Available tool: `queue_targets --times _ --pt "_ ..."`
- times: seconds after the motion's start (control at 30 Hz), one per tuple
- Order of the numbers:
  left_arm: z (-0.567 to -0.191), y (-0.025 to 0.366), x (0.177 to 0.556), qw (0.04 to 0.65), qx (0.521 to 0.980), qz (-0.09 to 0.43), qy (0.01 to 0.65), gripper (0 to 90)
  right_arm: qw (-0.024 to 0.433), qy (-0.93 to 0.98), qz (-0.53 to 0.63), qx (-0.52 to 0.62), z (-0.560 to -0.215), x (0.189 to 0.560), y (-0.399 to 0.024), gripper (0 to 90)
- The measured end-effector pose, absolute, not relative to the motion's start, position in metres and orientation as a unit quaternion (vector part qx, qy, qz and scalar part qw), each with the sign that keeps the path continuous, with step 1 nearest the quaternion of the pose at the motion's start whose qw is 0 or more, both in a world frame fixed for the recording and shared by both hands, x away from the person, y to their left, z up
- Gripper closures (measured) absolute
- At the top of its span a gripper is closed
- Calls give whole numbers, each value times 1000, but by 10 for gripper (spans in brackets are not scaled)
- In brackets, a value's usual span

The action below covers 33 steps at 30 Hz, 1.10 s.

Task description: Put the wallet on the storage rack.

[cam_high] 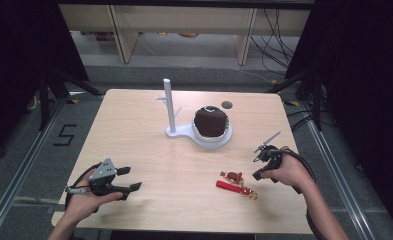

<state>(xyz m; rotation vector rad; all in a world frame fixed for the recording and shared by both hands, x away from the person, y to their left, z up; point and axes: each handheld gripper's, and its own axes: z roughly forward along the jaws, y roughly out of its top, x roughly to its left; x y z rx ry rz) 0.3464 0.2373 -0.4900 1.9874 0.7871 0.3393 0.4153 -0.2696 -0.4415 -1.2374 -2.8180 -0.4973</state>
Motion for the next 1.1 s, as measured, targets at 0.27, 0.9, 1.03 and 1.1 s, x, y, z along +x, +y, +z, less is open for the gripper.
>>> queue_targets --times 0.27,0.9,1.03,1.1 --pt "-488 235 343 469 813 140 314 265 24 -903 -154 -400 -452 391 -272 744" --pt "-487 235 343 469 814 139 314 265 0 -926 -114 -361 -473 379 -258 597" --pt "-487 235 342 468 814 140 314 266 -3 -925 -111 -363 -475 378 -254 608" --pt "-487 235 343 468 815 140 313 266 2 -923 -112 -367 -474 378 -253 614"
